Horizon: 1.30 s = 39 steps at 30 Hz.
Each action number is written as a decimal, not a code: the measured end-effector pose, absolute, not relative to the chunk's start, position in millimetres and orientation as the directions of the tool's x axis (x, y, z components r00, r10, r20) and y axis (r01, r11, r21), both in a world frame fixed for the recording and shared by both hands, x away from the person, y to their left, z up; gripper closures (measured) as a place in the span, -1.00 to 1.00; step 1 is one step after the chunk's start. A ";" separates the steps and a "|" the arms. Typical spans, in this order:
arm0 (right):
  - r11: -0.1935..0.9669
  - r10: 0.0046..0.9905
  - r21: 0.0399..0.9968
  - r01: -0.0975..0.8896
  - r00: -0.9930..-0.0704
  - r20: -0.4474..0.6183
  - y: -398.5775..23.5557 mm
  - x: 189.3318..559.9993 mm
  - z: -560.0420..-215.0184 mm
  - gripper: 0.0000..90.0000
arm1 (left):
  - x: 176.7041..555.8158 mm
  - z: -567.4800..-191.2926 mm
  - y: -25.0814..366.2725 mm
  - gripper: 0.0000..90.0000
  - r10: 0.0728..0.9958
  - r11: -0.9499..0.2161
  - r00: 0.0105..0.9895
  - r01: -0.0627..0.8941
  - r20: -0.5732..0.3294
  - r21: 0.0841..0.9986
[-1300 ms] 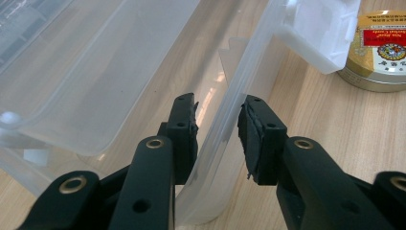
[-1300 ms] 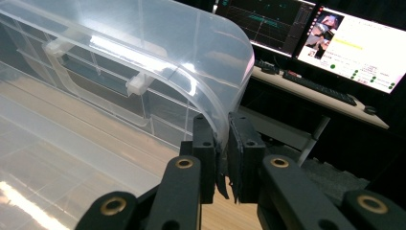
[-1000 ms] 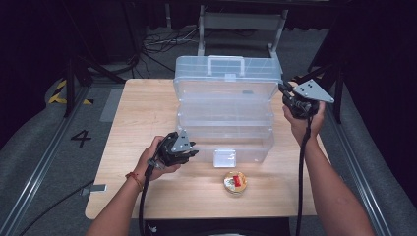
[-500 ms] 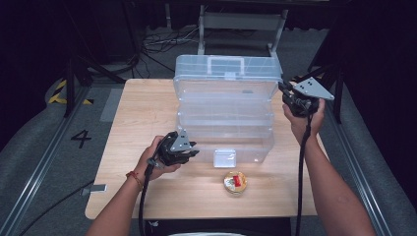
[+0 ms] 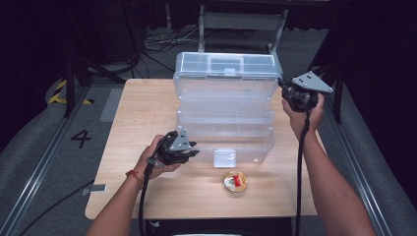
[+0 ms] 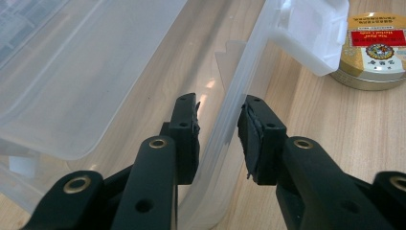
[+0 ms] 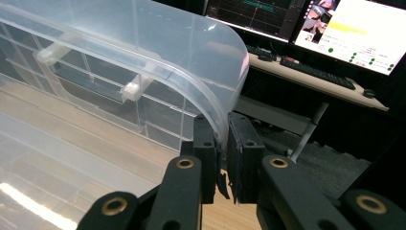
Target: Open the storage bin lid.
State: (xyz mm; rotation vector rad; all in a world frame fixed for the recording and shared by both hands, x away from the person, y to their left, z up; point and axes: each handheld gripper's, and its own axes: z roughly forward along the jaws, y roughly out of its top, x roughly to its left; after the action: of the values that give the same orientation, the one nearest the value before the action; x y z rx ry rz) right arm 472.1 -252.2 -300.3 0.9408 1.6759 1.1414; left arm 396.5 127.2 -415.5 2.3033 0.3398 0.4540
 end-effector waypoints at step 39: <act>0.280 0.912 0.947 0.157 -0.353 -0.211 -253.8 520.0 -288.5 0.91 | 393.3 -418.7 125.5 0.45 0.414 -0.656 0.884 0.126 0.216 0.744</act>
State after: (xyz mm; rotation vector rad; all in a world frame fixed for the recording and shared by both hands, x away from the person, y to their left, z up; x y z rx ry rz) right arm 520.0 -253.8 -288.5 0.9805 1.7206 1.1462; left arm 393.3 125.5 -418.7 2.2679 0.3861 0.4755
